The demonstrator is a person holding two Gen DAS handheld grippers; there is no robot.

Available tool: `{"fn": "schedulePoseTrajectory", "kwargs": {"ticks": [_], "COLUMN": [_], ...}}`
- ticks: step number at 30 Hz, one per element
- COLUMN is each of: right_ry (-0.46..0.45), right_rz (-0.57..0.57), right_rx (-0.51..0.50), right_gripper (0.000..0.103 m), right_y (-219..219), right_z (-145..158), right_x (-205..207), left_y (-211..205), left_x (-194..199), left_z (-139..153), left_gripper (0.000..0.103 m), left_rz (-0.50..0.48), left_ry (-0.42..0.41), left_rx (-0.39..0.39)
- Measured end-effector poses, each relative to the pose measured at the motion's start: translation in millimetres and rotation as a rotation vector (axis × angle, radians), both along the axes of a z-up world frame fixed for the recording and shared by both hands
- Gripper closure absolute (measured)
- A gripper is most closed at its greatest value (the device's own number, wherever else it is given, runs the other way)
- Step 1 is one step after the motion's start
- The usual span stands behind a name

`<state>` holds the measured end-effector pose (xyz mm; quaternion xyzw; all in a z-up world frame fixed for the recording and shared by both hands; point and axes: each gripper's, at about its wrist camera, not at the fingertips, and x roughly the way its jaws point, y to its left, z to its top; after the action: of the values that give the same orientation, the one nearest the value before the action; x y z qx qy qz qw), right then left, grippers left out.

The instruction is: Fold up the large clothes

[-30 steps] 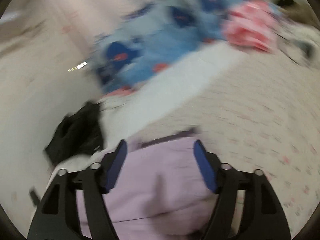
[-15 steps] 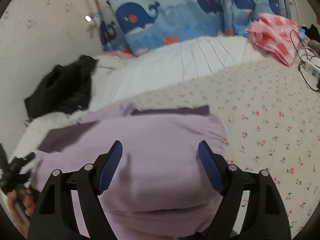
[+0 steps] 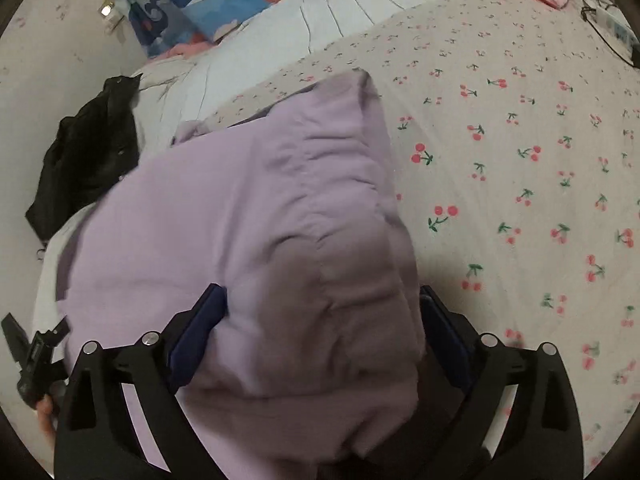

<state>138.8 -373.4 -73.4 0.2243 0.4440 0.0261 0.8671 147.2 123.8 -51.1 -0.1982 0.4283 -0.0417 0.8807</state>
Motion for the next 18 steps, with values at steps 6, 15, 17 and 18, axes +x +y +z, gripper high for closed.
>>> {"fn": "schedulePoseTrajectory", "kwargs": {"ticks": [6, 15, 17, 18], "right_ry": [0.028, 0.306, 0.330, 0.341], "right_rz": [0.135, 0.411, 0.460, 0.492], "right_rx": [-0.047, 0.165, 0.166, 0.175], "right_gripper": [0.011, 0.011, 0.008, 0.007], "right_y": [-31.8, -27.2, -17.1, -11.7], "right_z": [22.0, -25.5, -26.9, -25.6], "right_x": [-101.9, -237.3, -260.1, -272.0], "left_y": [52.3, 122.3, 125.9, 127.1], "left_x": [-93.1, -235.2, -262.0, -274.0], "left_z": [39.6, -1.2, -10.6, -15.7], "left_gripper": [0.006, 0.006, 0.006, 0.006], "left_rz": [-0.077, -0.031, -0.013, -0.008], "left_ry": [-0.057, 0.160, 0.187, 0.206], "left_rx": [-0.095, -0.249, -0.287, -0.313]}}
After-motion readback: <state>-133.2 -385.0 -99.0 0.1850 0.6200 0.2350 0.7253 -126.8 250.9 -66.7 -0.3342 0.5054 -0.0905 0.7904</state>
